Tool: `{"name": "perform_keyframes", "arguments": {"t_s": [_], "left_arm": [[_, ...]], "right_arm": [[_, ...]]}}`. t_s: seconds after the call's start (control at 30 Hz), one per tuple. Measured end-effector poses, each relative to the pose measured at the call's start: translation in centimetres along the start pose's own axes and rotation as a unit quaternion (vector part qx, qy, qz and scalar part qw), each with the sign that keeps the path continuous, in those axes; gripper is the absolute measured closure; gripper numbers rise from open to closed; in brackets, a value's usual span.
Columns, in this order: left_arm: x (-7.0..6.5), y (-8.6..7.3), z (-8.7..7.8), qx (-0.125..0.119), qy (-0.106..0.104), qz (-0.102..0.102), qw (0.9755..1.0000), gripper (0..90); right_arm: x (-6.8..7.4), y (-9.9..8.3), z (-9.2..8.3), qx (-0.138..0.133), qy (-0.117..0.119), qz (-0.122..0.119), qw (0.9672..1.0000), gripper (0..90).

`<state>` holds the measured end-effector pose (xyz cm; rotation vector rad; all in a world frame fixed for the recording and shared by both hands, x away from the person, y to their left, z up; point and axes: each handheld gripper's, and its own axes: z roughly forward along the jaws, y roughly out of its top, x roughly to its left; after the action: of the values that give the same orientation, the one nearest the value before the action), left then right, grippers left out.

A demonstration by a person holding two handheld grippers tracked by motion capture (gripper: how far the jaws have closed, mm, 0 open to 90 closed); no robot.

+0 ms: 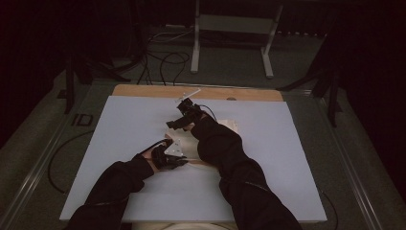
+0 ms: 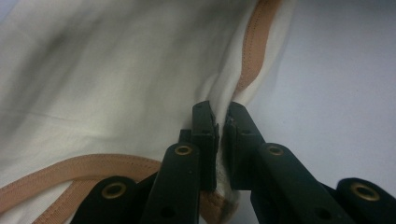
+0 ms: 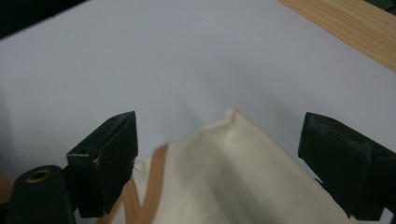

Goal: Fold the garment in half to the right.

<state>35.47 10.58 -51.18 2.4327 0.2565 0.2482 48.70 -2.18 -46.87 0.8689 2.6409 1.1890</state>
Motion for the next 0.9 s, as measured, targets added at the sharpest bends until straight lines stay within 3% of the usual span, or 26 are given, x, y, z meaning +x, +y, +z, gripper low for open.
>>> {"name": "perform_keyframes", "arguments": {"t_s": [0.1, 0.23, 0.43, 0.73, 0.87, 0.9], "left_arm": [[-0.1, 0.0, 0.0, 0.000, 0.000, 0.000, 1.0000, 84.7], [-0.1, -0.1, -0.1, -0.001, 0.000, 0.002, 1.0000, 84.6], [0.0, -0.3, -0.2, -0.005, -0.003, 0.000, 1.0000, 84.6], [0.0, -0.3, -0.2, -0.007, -0.005, 0.000, 1.0000, 84.6], [0.0, -0.3, -0.2, -0.006, -0.005, 0.001, 1.0000, 84.7], [0.0, -0.3, -0.2, -0.006, -0.005, 0.000, 1.0000, 84.7]], "right_arm": [[0.2, 0.7, 1.2, 0.010, -0.012, 0.020, 0.9997, 15.2], [-0.1, 1.0, 2.5, 0.021, -0.019, 0.038, 0.9989, 28.5], [-0.4, 0.9, 4.3, 0.036, -0.032, 0.037, 0.9981, 41.0], [-0.4, 0.7, 6.4, 0.058, -0.033, 0.008, 0.9977, 54.6], [-0.2, 0.5, 6.9, 0.072, -0.045, -0.007, 0.9964, 57.5], [-0.1, 0.3, 7.1, 0.076, -0.055, -0.021, 0.9953, 60.0]]}}
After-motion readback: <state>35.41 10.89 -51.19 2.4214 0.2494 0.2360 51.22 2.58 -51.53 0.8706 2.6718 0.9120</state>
